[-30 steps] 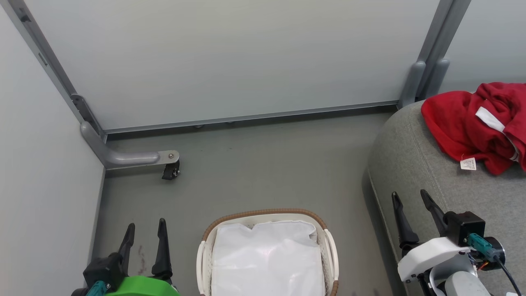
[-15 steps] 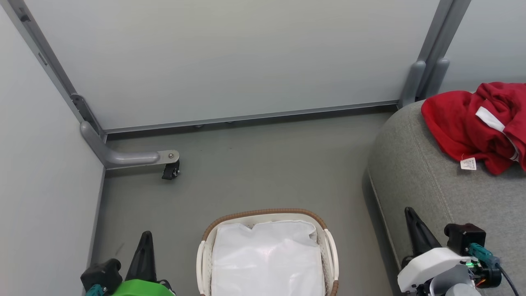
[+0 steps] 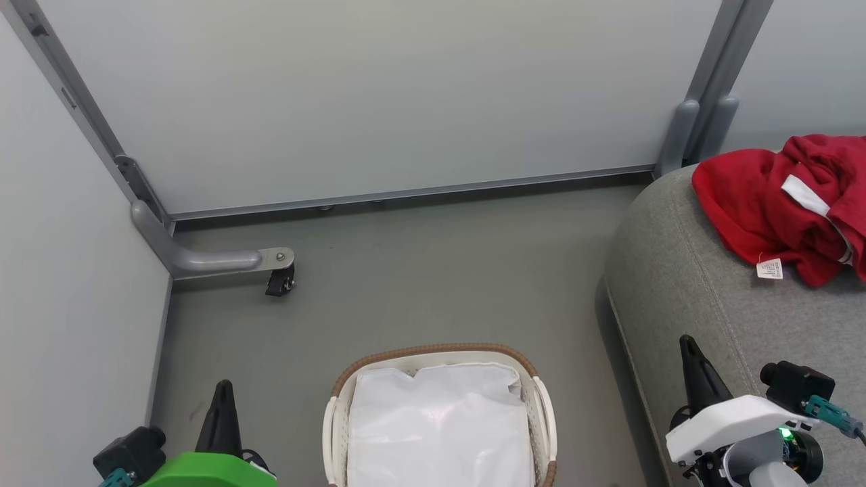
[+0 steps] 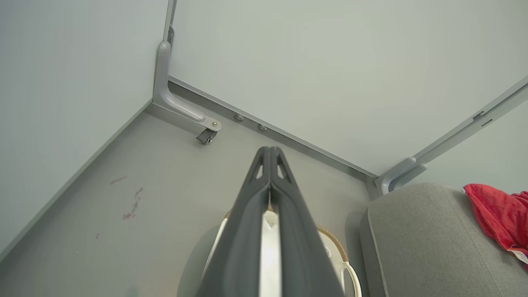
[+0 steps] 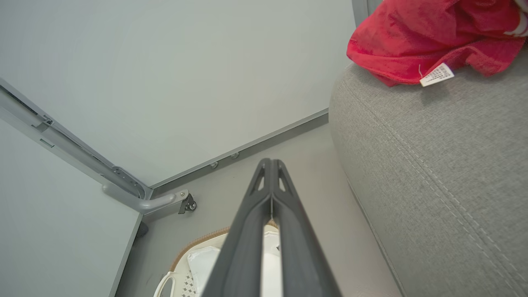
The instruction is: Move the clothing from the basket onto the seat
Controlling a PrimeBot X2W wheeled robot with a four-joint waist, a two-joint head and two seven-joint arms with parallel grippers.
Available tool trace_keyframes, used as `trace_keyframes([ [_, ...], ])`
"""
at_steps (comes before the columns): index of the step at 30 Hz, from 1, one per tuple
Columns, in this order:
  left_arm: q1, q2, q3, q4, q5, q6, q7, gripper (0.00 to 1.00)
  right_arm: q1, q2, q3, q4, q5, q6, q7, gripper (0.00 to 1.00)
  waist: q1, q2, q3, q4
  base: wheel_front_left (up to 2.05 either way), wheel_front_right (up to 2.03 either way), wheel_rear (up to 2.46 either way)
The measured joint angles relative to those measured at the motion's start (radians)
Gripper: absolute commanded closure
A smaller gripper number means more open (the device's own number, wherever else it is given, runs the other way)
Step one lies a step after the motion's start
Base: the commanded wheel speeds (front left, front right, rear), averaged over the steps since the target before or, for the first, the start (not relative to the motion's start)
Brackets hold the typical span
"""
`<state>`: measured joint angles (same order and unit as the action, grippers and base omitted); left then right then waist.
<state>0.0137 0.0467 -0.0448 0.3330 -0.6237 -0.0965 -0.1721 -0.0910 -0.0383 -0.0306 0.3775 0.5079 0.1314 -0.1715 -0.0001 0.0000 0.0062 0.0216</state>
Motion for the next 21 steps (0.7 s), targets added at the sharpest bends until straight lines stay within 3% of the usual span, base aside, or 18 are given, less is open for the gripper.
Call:
trace_keyframes([
  [21,-0.031,0.000,0.044,-0.024,-0.275,-0.009,0.080,1.00,-0.001,-0.002,-0.023,-0.037,0.311,0.000,0.080,1.00,0.0001,0.0000,-0.001,-0.004,0.00,0.00,0.00],
])
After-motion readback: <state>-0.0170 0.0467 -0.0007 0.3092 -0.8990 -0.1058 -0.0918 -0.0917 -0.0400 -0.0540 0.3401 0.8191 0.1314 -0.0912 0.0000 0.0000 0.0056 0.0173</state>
